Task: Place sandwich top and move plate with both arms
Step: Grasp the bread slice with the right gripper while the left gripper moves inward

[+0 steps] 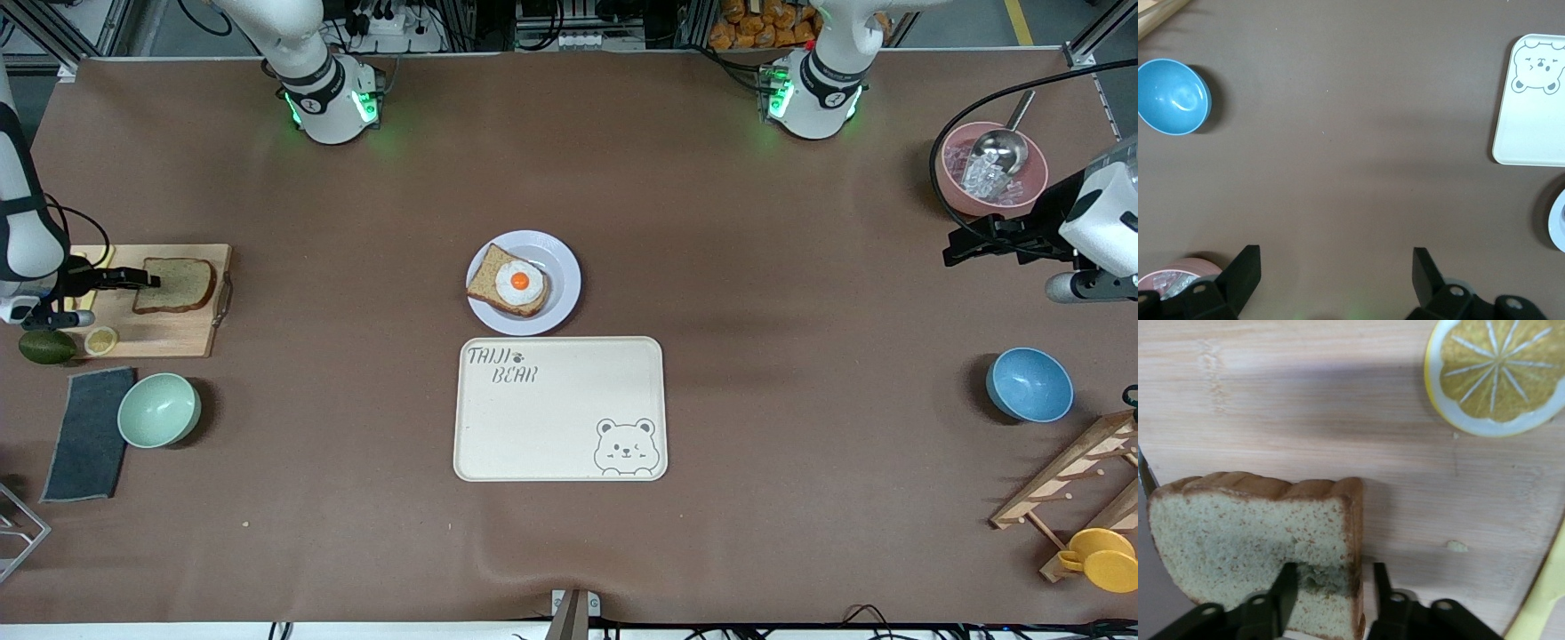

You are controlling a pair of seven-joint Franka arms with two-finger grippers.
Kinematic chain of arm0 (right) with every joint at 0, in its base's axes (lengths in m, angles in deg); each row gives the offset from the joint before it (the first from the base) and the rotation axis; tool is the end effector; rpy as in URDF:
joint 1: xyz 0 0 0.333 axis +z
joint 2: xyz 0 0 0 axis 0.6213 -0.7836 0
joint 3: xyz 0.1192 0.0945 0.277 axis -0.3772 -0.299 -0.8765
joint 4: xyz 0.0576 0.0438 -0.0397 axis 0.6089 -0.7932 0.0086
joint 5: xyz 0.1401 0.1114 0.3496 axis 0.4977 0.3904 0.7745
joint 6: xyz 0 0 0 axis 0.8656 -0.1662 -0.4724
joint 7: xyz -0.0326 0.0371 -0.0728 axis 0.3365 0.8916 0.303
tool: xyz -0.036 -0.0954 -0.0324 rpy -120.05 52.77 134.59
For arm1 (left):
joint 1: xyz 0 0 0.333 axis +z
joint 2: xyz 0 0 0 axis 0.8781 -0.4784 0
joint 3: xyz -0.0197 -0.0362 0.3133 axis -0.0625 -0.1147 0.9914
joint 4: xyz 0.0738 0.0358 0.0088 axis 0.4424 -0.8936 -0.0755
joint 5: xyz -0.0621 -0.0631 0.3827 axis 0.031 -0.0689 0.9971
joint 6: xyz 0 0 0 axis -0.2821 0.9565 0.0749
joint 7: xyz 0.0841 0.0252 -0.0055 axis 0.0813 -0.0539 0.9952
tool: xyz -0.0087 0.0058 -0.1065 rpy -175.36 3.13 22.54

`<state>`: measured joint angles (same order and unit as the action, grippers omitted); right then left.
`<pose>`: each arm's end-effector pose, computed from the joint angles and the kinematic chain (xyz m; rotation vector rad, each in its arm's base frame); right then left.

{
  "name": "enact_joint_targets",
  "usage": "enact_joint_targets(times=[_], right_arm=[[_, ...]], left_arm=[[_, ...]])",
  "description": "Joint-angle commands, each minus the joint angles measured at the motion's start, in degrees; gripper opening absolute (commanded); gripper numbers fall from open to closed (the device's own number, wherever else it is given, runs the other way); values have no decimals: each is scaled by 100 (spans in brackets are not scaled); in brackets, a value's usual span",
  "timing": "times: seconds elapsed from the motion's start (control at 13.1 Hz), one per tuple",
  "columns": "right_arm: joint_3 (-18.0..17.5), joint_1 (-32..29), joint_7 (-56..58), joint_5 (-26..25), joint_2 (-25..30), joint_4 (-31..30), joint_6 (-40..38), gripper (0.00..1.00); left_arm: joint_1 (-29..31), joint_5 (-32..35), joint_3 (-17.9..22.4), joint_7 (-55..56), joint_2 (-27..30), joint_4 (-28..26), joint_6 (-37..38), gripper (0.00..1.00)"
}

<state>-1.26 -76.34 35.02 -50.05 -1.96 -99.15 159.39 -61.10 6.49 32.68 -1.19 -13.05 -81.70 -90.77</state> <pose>0.4598 -0.3564 0.1871 -2.8738 -0.0389 0.4561 0.5775 -0.0287 0.5858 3.0794 0.0637 -0.1524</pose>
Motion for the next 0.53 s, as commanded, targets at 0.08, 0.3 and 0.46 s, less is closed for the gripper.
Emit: enact_joint_targets(times=[0.08, 0.3, 0.46], right_arm=[[-108, -179, 64, -27, -3, -16, 3, 0], [-108, -153, 90, -27, 76, 72, -216, 0], [-117, -127, 99, -36, 103, 317, -575, 0]], left_arm=[[12, -302, -18, 61, 36, -153, -145, 100], [12, -312, -18, 70, 36, -267, -250, 100], [4, -321, -26, 70, 54, -460, -460, 100]])
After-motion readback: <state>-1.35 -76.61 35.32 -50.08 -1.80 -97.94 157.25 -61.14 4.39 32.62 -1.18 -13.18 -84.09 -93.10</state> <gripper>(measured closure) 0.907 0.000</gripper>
